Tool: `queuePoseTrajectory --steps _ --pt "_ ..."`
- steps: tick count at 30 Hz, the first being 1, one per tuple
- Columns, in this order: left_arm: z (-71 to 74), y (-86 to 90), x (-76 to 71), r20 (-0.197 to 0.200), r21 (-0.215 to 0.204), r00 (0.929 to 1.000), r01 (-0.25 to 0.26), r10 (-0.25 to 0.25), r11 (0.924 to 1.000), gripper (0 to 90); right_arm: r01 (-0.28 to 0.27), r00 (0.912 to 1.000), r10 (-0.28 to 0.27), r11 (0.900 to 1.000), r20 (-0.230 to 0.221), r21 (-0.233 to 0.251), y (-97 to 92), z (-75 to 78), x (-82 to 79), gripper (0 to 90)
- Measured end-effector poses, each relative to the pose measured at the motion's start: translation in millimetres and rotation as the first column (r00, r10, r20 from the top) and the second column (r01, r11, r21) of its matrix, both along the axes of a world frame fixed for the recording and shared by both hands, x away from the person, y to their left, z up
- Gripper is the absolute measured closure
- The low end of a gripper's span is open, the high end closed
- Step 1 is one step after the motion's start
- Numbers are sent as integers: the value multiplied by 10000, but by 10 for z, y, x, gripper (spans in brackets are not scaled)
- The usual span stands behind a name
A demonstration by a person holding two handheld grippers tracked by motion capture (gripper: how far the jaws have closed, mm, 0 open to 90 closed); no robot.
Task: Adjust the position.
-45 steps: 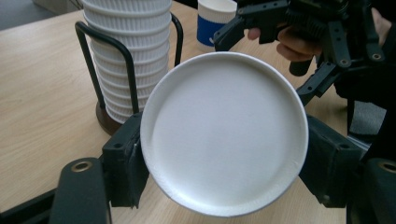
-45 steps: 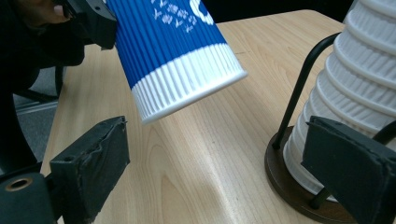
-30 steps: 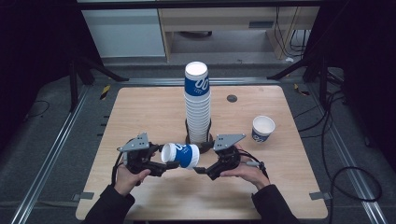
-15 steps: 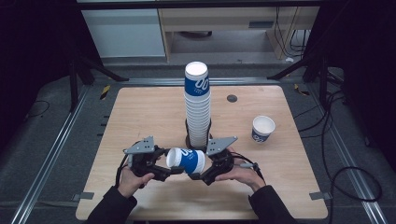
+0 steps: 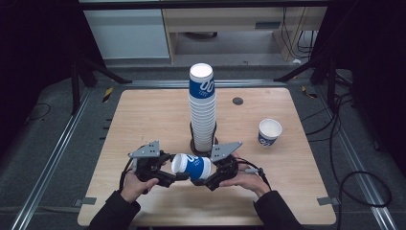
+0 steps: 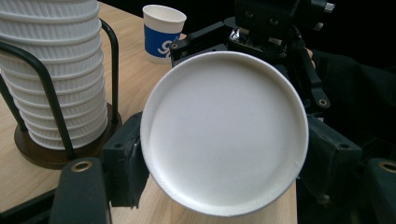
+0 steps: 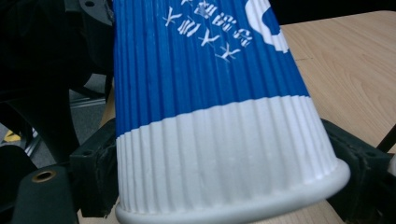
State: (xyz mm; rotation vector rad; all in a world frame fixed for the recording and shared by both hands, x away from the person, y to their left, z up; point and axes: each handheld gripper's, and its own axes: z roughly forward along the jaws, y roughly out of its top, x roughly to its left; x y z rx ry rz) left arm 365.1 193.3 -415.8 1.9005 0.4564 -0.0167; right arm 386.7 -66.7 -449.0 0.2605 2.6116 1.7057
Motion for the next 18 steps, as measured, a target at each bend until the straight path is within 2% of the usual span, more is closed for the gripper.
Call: queuePoseTrajectory --steps 4,8,12,14,18 --pt "4 -4 -10 63 33 10000 -36 35 10000 257 -42 10000 42 10000 -49 -8 -14 2 -2 157" --pt "35 23 -10 156 -7 9997 -195 195 9998 207 -36 10000 36 10000 6 -43 -46 25 0 161" --pt "91 73 -18 317 107 9991 -273 269 9996 164 144 9997 -139 9997 212 -217 -91 62 7 161" --pt "121 111 -17 422 368 9988 -280 265 9989 154 264 9989 -246 9986 401 -455 -122 83 11 159" --pt "106 140 11 271 1035 9994 -246 219 9943 138 475 9965 -413 9951 732 -862 -151 94 14 158"
